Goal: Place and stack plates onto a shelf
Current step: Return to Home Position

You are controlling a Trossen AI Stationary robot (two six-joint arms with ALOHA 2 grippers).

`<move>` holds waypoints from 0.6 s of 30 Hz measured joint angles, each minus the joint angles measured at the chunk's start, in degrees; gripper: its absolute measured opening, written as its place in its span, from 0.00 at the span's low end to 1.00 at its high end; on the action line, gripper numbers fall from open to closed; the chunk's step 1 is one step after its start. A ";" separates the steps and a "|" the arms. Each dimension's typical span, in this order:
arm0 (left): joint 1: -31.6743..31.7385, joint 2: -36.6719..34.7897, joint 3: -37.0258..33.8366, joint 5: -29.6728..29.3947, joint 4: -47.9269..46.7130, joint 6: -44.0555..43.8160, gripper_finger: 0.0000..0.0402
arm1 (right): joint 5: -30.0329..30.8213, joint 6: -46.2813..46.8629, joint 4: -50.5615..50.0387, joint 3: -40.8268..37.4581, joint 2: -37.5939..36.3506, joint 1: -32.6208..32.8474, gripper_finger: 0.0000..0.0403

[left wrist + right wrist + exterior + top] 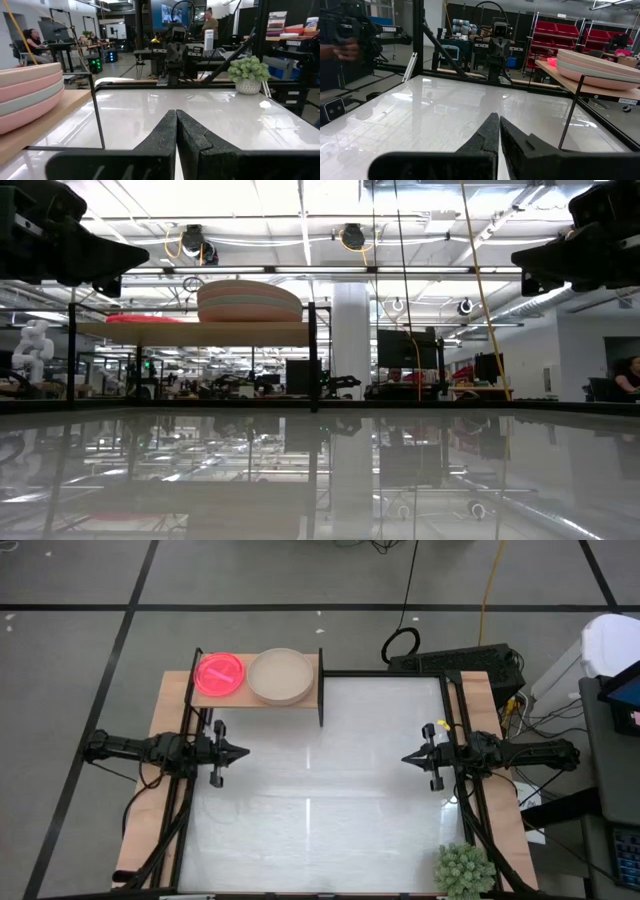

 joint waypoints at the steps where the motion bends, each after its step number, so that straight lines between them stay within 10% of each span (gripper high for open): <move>1: 0.00 0.00 0.00 -0.02 0.24 0.27 0.02 | 0.00 0.00 0.00 -0.01 0.00 0.00 0.00; 18: 0.00 0.07 -0.07 -0.26 4.47 0.04 0.01 | 0.00 0.00 0.00 0.01 0.00 0.00 0.00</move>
